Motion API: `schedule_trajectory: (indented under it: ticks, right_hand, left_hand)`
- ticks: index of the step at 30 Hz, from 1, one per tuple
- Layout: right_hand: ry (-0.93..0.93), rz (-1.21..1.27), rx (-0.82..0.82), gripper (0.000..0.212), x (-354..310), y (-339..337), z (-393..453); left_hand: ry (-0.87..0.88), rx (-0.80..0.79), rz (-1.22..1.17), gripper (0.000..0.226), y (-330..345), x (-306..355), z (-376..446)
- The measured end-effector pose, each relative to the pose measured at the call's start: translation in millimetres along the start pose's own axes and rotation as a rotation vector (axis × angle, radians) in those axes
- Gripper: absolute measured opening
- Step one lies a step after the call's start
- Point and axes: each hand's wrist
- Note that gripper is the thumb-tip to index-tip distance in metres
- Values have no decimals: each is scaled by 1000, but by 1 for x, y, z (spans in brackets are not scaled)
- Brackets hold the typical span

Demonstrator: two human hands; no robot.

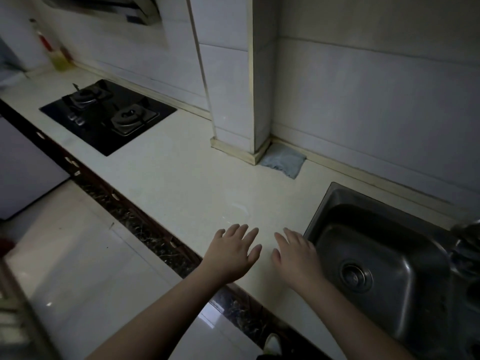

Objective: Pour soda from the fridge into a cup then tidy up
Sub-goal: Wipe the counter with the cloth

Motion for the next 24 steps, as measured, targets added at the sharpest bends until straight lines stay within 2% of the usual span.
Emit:
schedule_trajectory:
  ticks: [10,13,18,24]
  right_hand:
    - [17,53,-4,52,-5,-30,61]
    - [56,74,6,52,-8,-38,79]
    - [138,166,70,52,-16,-46,112]
    - [279,290,113,52,-46,-44,154]
  left_hand:
    - [26,-49,9,83,-30,-34,59]
    - [58,-95,29,73,-36,-49,82]
    - [179,-54,163,57,-44,-82,128]
    - [332,-50,210,55,-60,-121,177]
Point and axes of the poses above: each hand's wrist, its own z-axis towards the middle knuckle, its own y-axis out of the palm, x = y × z, and after that the axes turned 14 degrees about -x, right-handed
